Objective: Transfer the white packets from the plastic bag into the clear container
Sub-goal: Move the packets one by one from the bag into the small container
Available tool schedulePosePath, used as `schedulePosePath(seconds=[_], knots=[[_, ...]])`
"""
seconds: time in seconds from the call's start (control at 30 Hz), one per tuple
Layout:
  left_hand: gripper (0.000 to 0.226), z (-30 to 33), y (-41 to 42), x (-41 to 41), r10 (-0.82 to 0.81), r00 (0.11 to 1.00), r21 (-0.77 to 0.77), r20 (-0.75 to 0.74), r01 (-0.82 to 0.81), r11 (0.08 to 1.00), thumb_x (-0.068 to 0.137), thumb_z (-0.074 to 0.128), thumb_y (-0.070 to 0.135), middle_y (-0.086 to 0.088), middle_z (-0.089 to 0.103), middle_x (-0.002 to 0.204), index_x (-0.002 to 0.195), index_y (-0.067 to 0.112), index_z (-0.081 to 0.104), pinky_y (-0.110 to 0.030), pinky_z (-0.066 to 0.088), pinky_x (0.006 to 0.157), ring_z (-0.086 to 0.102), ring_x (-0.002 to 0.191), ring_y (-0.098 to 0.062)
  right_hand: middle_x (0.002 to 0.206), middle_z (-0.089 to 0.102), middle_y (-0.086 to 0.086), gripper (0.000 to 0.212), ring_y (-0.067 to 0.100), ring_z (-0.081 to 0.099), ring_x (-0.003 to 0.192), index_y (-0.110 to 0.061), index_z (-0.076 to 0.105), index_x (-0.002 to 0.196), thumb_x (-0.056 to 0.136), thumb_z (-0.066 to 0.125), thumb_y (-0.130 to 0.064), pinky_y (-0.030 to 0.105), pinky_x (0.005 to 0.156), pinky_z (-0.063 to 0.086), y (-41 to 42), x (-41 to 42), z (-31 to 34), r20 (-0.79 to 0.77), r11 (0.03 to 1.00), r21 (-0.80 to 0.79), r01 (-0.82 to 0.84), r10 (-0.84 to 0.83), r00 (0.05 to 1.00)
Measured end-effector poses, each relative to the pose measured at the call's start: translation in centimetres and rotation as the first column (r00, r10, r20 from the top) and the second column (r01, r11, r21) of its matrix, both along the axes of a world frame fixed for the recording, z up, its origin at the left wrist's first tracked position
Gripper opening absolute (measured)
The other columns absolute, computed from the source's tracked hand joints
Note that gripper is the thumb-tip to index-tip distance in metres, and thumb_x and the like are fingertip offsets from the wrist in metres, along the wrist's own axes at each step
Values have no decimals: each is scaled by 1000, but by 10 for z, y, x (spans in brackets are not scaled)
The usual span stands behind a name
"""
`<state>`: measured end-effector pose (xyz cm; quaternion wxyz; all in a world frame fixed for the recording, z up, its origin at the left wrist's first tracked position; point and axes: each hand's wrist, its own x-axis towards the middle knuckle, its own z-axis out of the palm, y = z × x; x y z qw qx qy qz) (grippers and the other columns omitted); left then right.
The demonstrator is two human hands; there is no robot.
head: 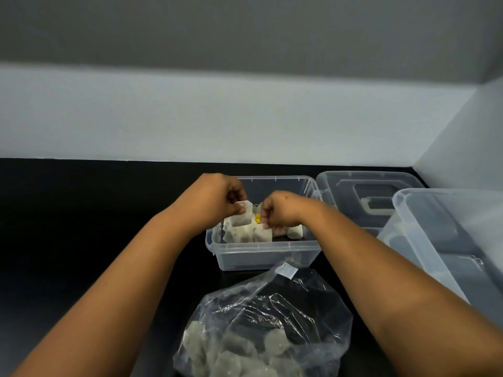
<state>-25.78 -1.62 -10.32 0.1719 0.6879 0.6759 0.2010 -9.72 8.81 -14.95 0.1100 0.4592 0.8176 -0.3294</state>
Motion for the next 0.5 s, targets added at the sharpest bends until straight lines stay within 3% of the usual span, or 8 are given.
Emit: schedulePosePath(seconds=[0.17, 0.33, 0.43, 0.5], knots=[[13, -5, 6, -1, -34, 999, -28, 10, 35, 999, 78, 77, 20, 9, 70, 84, 90, 21, 72, -21, 55, 74, 63, 76, -1, 69, 65, -3, 12, 10, 64, 56, -11, 68, 88, 91, 60, -2, 24, 63, 55, 5, -10, -10, 60, 999, -3, 47, -47, 997], [10, -10, 12, -1, -79, 997, -76, -15, 77, 994, 81, 74, 18, 8, 70, 85, 91, 20, 72, -18, 54, 73, 64, 78, -2, 97, 71, 12, 8, 24, 73, 81, -8, 69, 89, 90, 62, -4, 36, 79, 60, 8, -12, -17, 76, 995, 72, 74, -79, 994], [11, -15, 19, 3, -114, 993, -116, -37, 110, 987, 81, 73, 17, 7, 70, 87, 91, 20, 72, -12, 49, 70, 64, 78, -4, 99, 72, 12, 16, 24, 70, 87, -6, 69, 104, 89, 64, -9, 32, 79, 57, 6, -9, -10, 119, 989, 136, 54, -70, 990], [13, -20, 26, 7, -139, 989, -157, -51, 129, 979, 82, 73, 17, 5, 70, 89, 94, 20, 71, -17, 51, 75, 64, 82, -7, 102, 73, 11, 19, 23, 70, 92, -6, 70, 107, 89, 64, -10, 33, 84, 57, 3, -3, 1, 152, 985, 169, 43, -69, 986]])
